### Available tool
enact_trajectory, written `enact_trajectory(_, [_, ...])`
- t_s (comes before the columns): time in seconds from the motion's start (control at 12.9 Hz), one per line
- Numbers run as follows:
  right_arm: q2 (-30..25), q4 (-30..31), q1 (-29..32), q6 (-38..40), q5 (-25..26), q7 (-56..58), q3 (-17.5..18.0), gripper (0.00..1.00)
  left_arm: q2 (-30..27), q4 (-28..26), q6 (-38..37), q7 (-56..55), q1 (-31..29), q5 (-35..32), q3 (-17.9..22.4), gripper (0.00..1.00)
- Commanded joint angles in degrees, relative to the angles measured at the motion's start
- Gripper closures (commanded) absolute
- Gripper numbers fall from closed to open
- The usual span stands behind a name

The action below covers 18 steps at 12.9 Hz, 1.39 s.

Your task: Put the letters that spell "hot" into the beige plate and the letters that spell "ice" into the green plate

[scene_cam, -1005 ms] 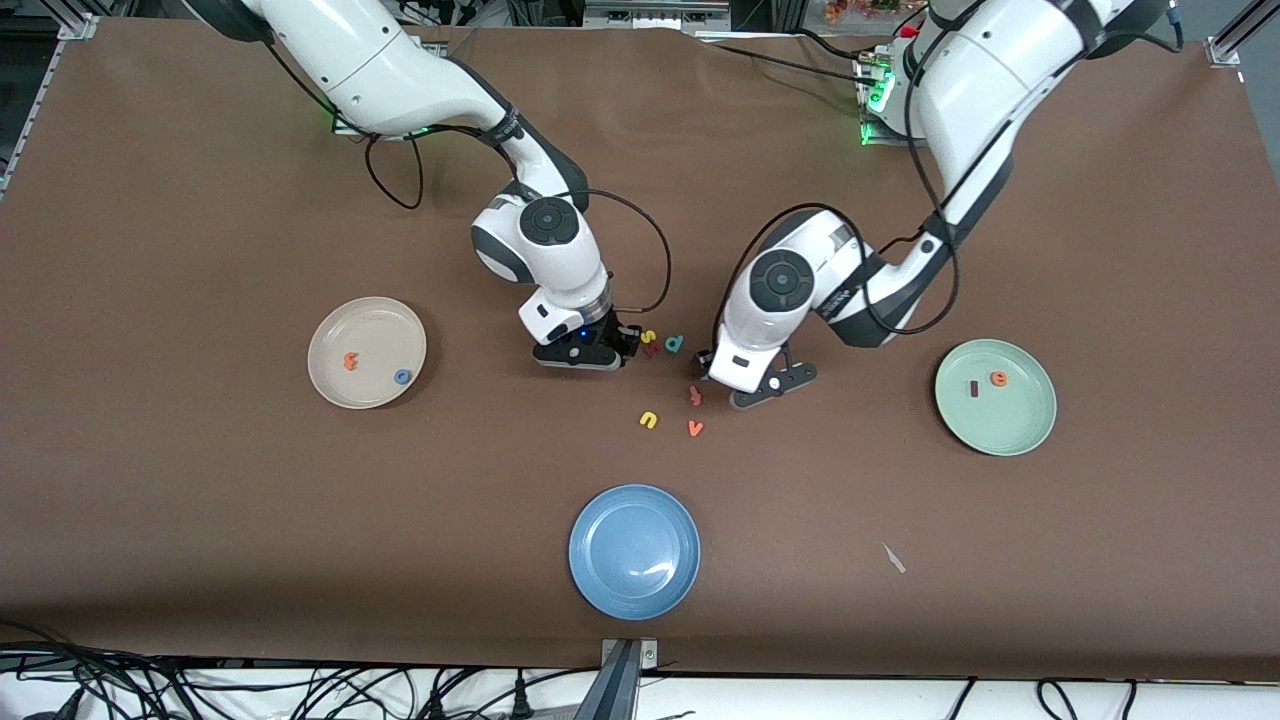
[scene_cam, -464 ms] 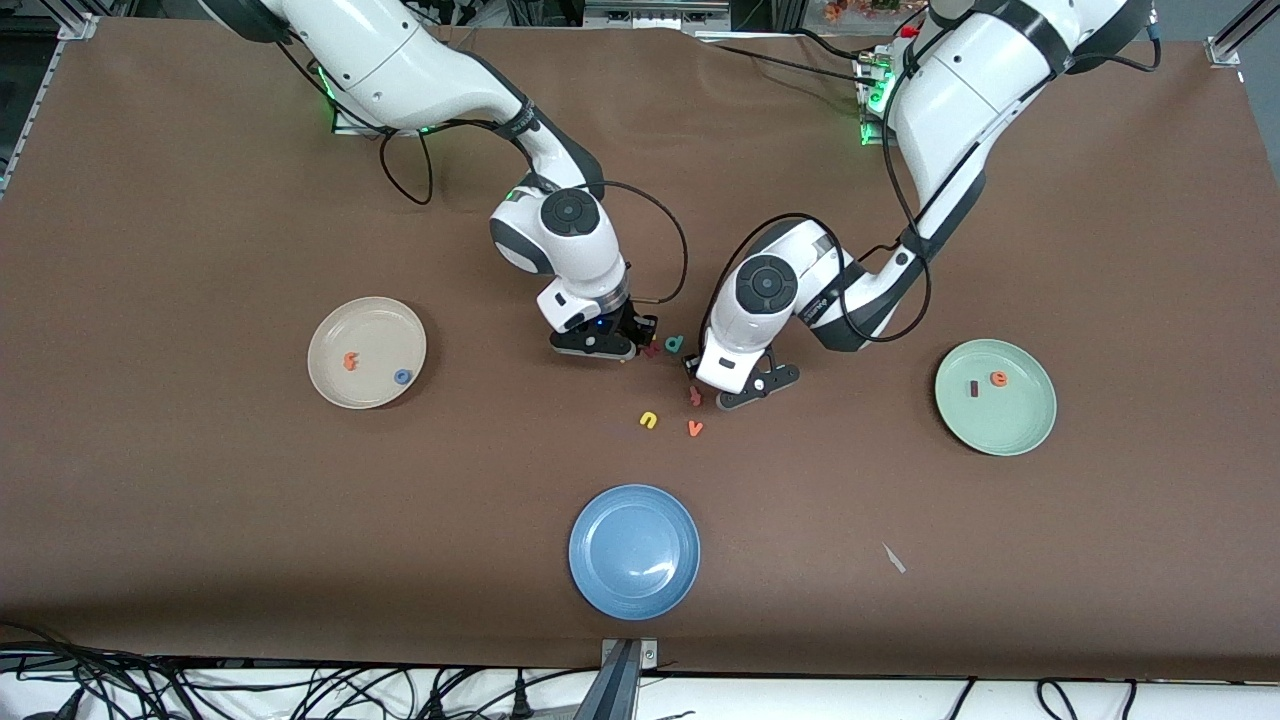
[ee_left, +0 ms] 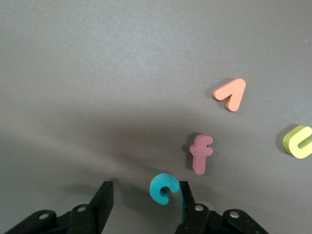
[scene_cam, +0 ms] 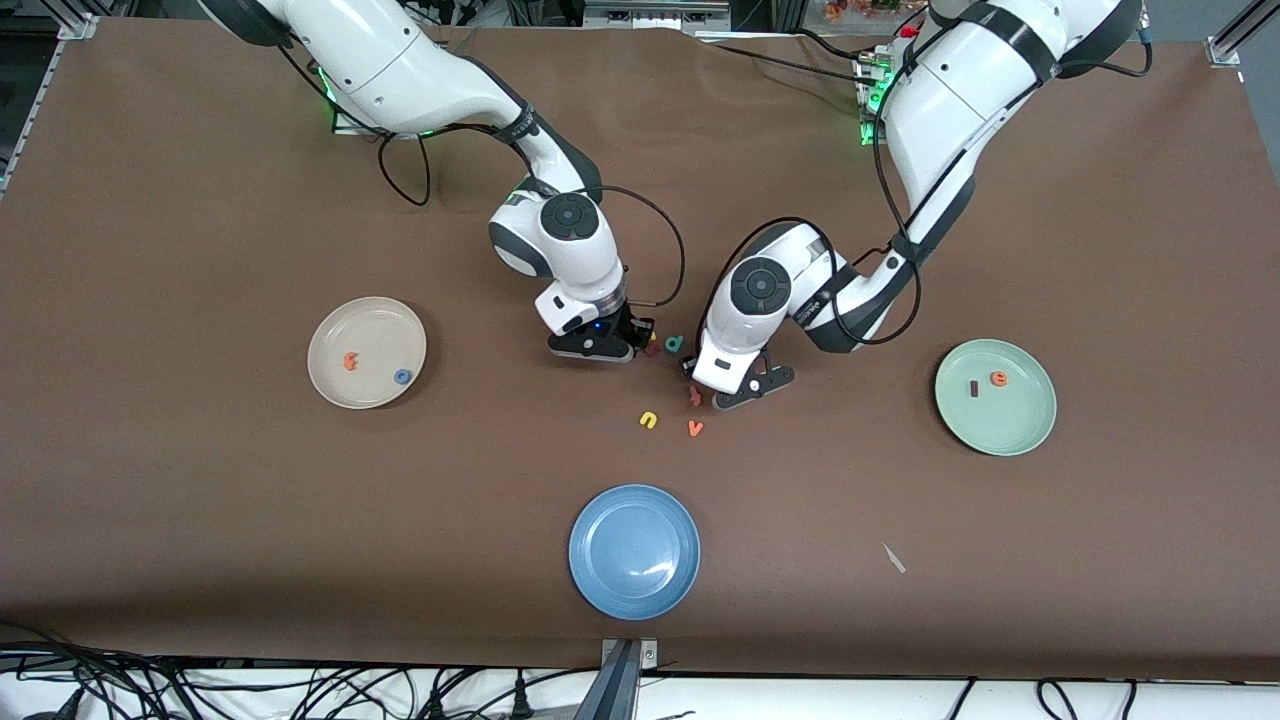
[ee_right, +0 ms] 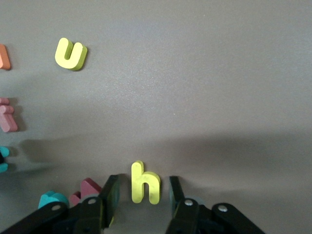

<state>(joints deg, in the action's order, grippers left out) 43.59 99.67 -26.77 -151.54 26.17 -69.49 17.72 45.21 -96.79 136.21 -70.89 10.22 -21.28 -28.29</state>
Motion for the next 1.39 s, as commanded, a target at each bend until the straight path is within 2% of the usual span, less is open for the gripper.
enact_trajectory(0.0, [1.85, 0.43, -1.09, -1.38, 3.35, -0.83, -1.54, 0.57, 0.58, 0.82, 0.37, -1.01, 1.47, 0.8, 0.96, 0.39])
enact_trajectory(0.15, [1.76, 1.32, -1.45, -2.71, 3.8, -1.62, -2.25, 0.65, 1.02, 1.34, 1.24, -1.1, 1.47, 0.8, 0.96, 0.39])
enact_trajectory(0.31, [1.5, 1.41, -1.36, -2.71, 3.8, -1.62, -2.25, 0.79, 1.37, 1.69, 1.42, -1.45, 1.91, 0.8, 1.05, 0.39])
enact_trajectory(0.46, [0.1, 2.19, -0.92, -2.62, 3.8, -1.18, -2.43, 0.88, 1.46, 1.69, 1.42, -1.53, 2.0, 0.8, 1.05, 0.44])
enact_trajectory(0.62, [-1.83, 3.51, -0.4, -2.36, 3.8, -0.57, -2.6, 0.9, 1.9, 1.69, 1.42, -2.24, 2.09, 0.8, 1.05, 0.51])
enact_trajectory(0.7, [-3.23, 4.65, 0.22, -2.27, 3.89, -0.39, -2.69, 0.9, 2.08, 1.69, 1.42, -2.24, 2.26, 0.72, 1.05, 0.52])
enact_trajectory(0.93, [-12.09, 14.02, 5.57, -2.27, 3.98, 4.16, -2.17, 0.9, 2.08, 1.78, 1.42, -2.24, 2.35, 0.8, 1.66, 0.55])
enact_trajectory(1.08, [-17.64, 20.19, 7.25, -2.27, 3.89, 5.06, -1.46, 0.9, 2.08, 1.78, 1.42, -2.24, 2.26, 0.8, 1.75, 0.65])
enact_trajectory(1.24, [-22.82, 25.98, 7.78, -2.27, 3.89, 6.19, -1.37, 0.9, 2.08, 1.78, 1.42, -2.24, 2.26, 0.8, 1.93, 0.85])
enact_trajectory(1.31, [-25.63, 29.41, 9.96, -2.36, 3.89, 9.51, -1.28, 0.9, 2.08, 1.78, 1.42, -2.24, 2.26, 0.8, 1.93, 0.91])
